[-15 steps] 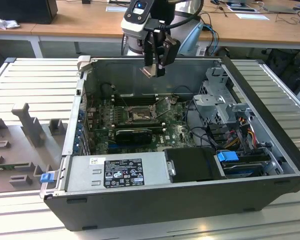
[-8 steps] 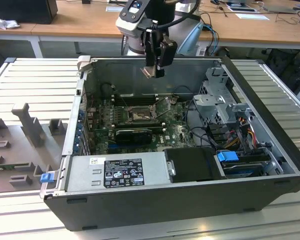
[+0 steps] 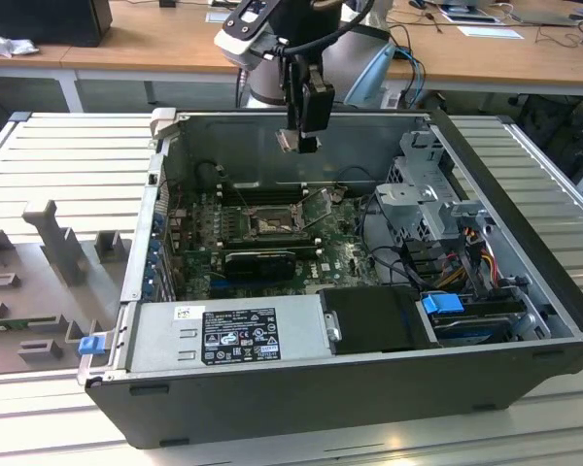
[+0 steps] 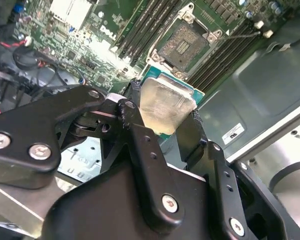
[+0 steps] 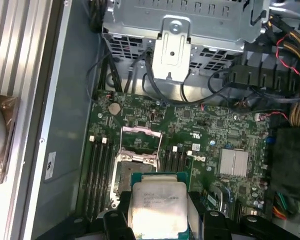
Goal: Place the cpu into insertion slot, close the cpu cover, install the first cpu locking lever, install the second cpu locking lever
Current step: 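Place the cpu into insertion slot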
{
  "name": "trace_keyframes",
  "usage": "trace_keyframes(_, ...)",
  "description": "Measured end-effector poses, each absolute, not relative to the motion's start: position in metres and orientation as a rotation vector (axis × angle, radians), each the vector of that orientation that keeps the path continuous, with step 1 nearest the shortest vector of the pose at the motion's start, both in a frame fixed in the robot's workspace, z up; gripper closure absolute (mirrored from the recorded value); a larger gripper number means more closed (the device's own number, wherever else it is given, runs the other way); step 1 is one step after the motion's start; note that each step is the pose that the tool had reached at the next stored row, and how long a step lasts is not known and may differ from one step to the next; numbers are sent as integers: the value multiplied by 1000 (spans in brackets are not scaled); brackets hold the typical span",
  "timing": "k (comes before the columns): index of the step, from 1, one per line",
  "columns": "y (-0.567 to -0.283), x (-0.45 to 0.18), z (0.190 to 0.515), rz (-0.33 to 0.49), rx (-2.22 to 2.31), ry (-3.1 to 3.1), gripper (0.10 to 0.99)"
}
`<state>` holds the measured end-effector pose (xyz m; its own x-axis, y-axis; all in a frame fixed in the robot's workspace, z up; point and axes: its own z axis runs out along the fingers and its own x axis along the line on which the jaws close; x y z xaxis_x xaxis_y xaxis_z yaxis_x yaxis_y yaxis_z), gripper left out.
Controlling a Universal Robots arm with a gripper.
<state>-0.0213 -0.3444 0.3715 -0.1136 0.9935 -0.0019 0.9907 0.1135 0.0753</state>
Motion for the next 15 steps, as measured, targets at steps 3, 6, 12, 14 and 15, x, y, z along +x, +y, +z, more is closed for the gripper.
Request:
trace_keyframes(3,-344,-21,371,82,2115,2249,557)
trace_keyframes(6,-344,-21,368,81,2134,2230,557)
trace_keyframes(12,-344,-21,357,84,2133,2228,557)
trace_keyframes(14,-344,-21,353,85,2133,2228,557)
trace_keyframes(15,-344,-21,352,86,2132,2228,557)
